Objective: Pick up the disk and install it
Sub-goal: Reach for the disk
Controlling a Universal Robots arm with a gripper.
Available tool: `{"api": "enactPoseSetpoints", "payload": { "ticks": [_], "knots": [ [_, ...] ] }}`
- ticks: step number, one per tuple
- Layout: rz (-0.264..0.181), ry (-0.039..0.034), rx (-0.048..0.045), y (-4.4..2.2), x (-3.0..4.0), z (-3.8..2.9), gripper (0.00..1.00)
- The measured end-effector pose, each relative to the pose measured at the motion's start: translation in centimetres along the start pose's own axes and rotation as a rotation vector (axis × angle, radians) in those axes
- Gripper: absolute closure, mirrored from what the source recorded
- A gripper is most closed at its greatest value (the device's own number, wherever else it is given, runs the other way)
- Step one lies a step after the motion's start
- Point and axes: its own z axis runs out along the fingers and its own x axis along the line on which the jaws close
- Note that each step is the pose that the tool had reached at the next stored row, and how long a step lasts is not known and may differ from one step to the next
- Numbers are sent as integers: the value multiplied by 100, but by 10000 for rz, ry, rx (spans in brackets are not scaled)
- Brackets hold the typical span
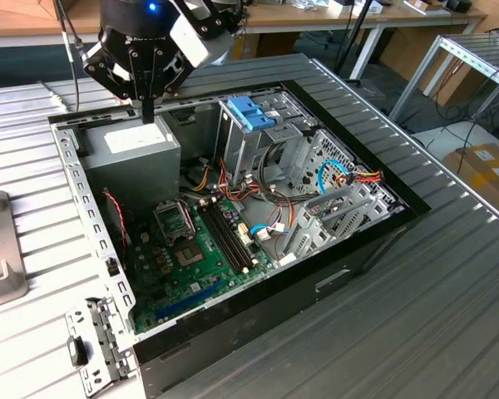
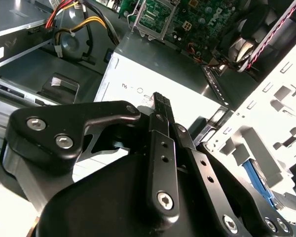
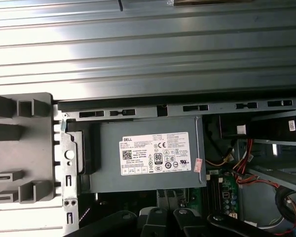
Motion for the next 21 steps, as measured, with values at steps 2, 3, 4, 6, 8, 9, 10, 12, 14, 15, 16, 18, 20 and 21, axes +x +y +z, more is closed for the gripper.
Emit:
{"api": "enactPoseSetpoints", "payload": {
  "ticks": [2, 3, 4, 6, 8, 9, 10, 12, 14, 15, 16, 18, 20, 21],
  "knots": [
    [0, 0, 0, -1, 13, 0, 90],
    [0, 0, 0, -1, 18, 0, 90],
    [-1, 0, 1, -2, 25, -1, 90],
    [-1, 0, 0, -3, 40, -1, 90],
    [0, 0, 1, -4, 55, -2, 90],
    [0, 0, 0, -4, 62, -1, 90],
    [0, 0, 0, -5, 67, -2, 90],
    [0, 0, 0, -6, 78, -2, 90],
    [0, 0, 0, -6, 88, -3, 90],
    [0, 0, 0, -7, 97, -3, 90],
    [0, -1, 0, -8, 107, -3, 90],
    [0, 0, 0, -9, 117, -3, 90],
    [0, 0, 0, -10, 131, -4, 90],
    [0, 0, -1, -10, 135, -3, 90]
  ]
}}
